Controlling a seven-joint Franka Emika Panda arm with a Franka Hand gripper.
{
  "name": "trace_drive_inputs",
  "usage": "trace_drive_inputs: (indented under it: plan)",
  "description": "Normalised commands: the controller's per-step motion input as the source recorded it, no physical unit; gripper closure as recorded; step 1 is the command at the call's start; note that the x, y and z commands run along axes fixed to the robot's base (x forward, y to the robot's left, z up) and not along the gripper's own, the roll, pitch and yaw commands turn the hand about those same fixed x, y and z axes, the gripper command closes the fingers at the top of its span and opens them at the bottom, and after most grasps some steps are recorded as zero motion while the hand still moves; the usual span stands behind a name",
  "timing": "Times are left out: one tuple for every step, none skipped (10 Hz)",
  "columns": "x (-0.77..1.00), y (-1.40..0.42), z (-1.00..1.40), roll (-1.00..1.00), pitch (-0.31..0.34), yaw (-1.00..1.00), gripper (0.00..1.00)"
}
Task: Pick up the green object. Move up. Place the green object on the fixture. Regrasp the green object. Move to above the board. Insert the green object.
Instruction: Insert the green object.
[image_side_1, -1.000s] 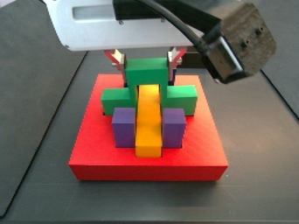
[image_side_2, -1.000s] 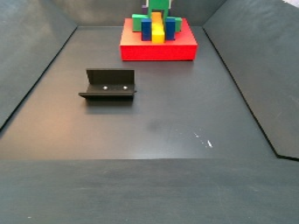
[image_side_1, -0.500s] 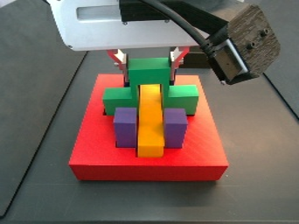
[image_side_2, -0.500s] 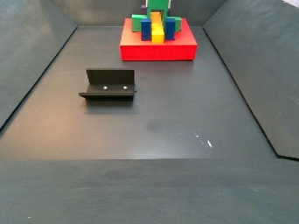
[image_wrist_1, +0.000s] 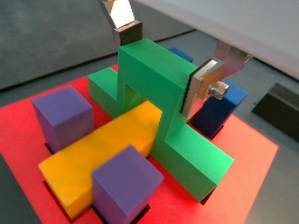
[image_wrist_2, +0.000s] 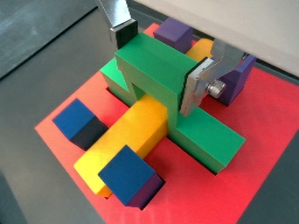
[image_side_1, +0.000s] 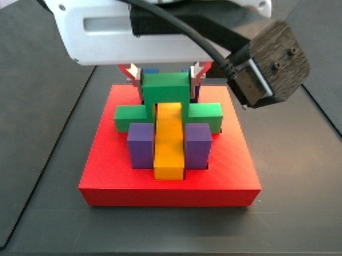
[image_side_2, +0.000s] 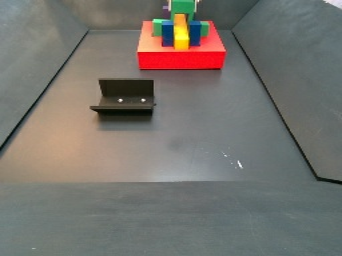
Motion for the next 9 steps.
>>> trace_drive_inputs:
  plan:
    - [-0.04,0.0,-0.22,-0.06,0.0,-0.07,1.0]
    - [0.0,0.0,-0.3,-0.02,0.0,-0.05,1.0]
    - [0.0,0.0,-0.55,-0.01,0.026,-0.02,1.0]
    - [0.12,0.0,-0.89,0.0,0.12,0.0,1.0]
    - [0.29,0.0,-0.89,-0.01,0.174,0.0,1.0]
    - [0.3,0.0,-0.91,0.0,0.174,0.0,1.0]
    - [0.29,0.0,-0.89,0.0,0.187,0.0,1.0]
    - [0.27,0.0,-0.86,0.0,0.194,0.0,1.0]
    - [0.0,0.0,-0.55,-0.17,0.244,-0.09,1.0]
